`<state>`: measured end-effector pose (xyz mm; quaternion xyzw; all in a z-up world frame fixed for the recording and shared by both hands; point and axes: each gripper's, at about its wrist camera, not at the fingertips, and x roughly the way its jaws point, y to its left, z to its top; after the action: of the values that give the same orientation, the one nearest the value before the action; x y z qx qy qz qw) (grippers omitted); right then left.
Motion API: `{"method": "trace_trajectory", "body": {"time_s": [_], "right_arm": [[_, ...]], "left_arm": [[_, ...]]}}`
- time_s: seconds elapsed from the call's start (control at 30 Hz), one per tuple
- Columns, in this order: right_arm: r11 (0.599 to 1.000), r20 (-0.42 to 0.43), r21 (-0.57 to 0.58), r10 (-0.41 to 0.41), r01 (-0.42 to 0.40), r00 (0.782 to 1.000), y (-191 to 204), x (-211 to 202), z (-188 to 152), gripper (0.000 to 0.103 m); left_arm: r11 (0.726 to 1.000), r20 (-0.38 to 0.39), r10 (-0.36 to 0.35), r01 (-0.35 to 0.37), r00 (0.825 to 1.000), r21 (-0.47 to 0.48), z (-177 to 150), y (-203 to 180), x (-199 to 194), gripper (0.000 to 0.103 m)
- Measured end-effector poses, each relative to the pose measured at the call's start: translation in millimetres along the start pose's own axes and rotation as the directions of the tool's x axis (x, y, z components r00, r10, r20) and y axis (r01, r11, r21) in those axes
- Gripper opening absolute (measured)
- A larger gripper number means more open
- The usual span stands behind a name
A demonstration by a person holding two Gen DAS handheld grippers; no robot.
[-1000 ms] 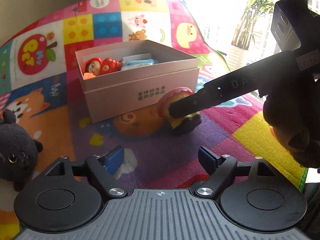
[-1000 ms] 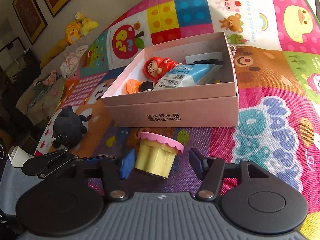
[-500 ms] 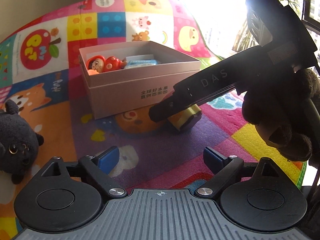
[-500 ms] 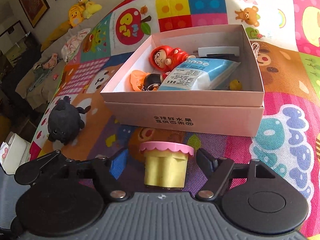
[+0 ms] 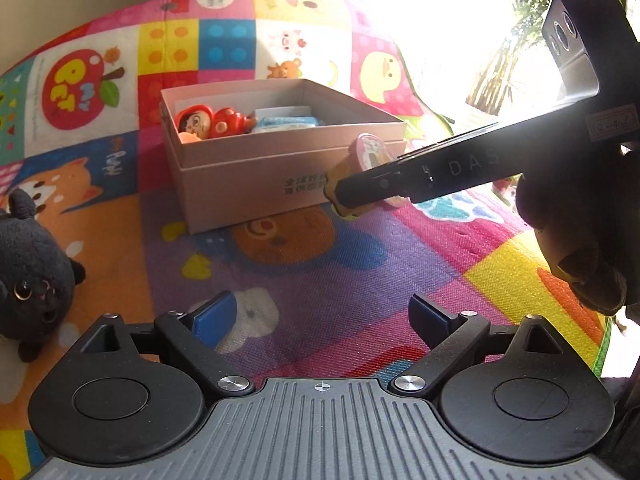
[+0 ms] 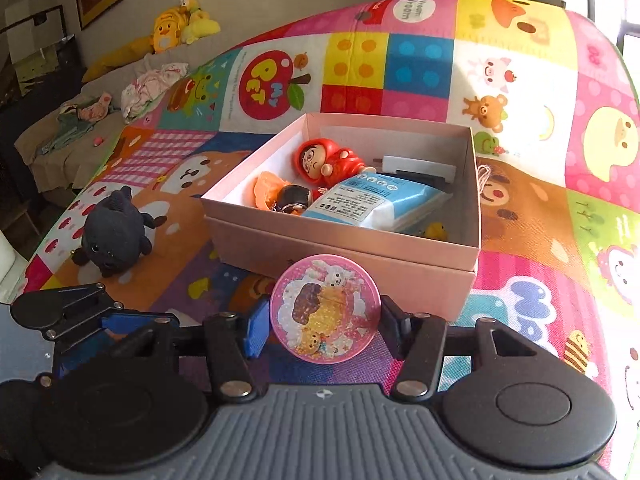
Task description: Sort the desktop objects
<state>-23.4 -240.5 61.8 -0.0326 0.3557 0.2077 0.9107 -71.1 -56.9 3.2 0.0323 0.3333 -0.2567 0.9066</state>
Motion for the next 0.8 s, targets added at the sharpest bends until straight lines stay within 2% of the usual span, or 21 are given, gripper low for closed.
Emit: {"method": "trace_trajectory", "body": {"time_s": [0.1,0.4,0.43,0.53,0.57,0.63,0.8], "right_arm": [[0.999,-0.006,-0.011,-0.046,0.046,0.999,-2.1,-0.5,-7.7,0.056],[0.996,0.010,-0.046,-0.082,0.082,0.997,2.1,-7.2,-22.1,0.057],[0.995,0.009,-0.045,-0.085,0.085,0.996,2.3,-7.9,-24.1,0.060],[0.996,0.013,-0.016,-0.087,0.087,0.996,-0.3,-12.9,-30.9,0.083],[0.996,0.015,-0.003,-0.087,0.087,0.996,-1.5,-15.0,-33.6,0.088],[0.997,0.011,0.018,-0.081,0.081,0.997,-3.2,-17.3,-39.6,0.089],[0.993,-0.010,0.087,-0.076,0.077,0.997,-10.6,-14.8,-55.0,0.099]], "left_arm": [[1.000,-0.002,0.000,0.000,1.000,0.000,0.2,0.2,0.1,0.097],[1.000,-0.011,0.009,-0.009,1.000,0.009,0.8,-1.7,1.4,0.097],[1.000,-0.012,0.010,-0.010,1.000,0.009,1.1,-1.9,1.6,0.097],[1.000,-0.014,0.013,-0.013,1.000,0.012,1.9,-2.7,2.1,0.097],[1.000,-0.015,0.014,-0.013,1.000,0.013,1.9,-2.9,2.1,0.097],[1.000,-0.016,0.016,-0.016,1.000,0.014,2.0,-3.5,2.2,0.098],[0.999,-0.012,0.035,-0.035,0.999,0.014,3.8,-3.4,-0.7,0.099]]}}
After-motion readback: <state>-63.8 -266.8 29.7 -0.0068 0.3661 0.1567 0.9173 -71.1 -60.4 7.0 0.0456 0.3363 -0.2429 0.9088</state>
